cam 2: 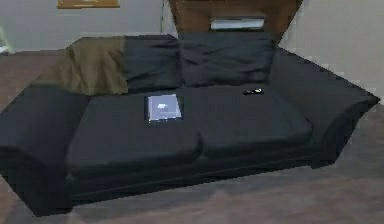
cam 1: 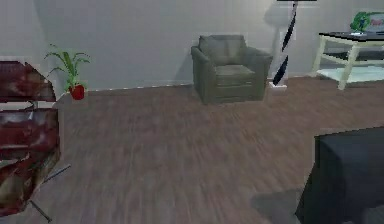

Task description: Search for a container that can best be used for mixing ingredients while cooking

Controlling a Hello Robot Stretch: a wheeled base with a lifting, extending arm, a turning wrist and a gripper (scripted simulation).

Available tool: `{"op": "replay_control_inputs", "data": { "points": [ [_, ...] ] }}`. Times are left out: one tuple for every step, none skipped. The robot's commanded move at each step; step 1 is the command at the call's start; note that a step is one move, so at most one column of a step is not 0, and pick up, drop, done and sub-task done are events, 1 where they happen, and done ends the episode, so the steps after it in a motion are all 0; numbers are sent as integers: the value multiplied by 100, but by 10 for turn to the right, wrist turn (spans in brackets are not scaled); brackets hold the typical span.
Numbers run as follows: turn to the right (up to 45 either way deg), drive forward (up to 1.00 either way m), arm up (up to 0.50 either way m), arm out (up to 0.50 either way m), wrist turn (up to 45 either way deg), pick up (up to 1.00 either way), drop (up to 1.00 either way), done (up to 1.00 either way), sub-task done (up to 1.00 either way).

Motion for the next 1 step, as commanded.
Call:
{"op": "replay_control_inputs", "data": {
  "points": [
    [0,100,0,0,0,0,0,0,0]
  ]
}}
